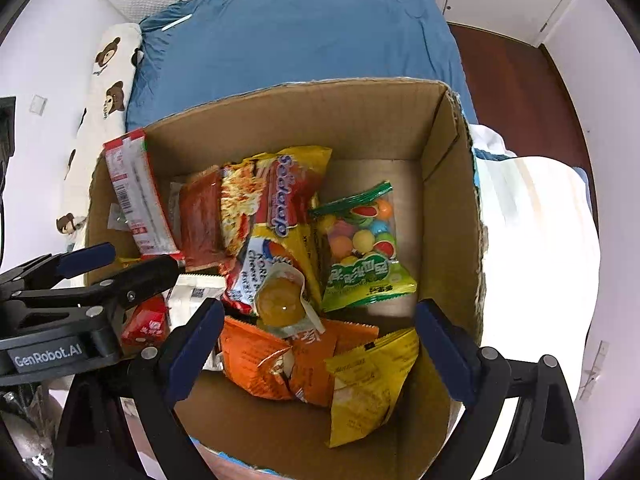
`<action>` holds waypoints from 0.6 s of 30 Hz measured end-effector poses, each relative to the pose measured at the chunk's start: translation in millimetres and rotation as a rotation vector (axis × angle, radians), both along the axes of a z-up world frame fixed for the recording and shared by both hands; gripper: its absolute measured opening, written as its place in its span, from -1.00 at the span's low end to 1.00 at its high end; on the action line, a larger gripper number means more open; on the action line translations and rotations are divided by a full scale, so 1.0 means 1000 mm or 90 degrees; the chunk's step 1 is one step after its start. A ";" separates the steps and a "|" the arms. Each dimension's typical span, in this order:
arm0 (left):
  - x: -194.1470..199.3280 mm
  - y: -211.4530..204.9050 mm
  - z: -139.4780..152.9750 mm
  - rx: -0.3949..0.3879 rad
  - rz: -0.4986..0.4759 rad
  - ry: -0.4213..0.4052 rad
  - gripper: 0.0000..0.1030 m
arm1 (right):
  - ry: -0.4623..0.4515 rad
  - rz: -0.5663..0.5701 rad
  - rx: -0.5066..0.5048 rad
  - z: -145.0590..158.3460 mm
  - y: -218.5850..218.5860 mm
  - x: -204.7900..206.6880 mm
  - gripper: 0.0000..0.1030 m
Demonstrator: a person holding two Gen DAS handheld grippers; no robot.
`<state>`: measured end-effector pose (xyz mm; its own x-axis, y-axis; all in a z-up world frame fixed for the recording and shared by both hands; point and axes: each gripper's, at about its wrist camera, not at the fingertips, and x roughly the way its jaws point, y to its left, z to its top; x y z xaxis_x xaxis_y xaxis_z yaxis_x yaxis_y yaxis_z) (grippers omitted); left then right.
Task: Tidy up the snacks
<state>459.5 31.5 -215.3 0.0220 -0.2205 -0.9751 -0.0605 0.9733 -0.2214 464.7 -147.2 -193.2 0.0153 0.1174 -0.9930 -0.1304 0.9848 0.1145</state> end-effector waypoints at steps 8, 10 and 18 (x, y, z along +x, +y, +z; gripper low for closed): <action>-0.038 0.016 0.032 0.002 0.024 -0.077 0.81 | -0.047 -0.009 0.008 0.024 -0.001 -0.027 0.92; -0.049 0.019 0.041 0.013 0.029 -0.099 0.81 | -0.071 -0.014 0.009 0.031 -0.003 -0.038 0.92; -0.110 0.018 0.071 0.067 0.039 -0.205 0.81 | -0.160 -0.022 0.006 0.049 -0.008 -0.091 0.92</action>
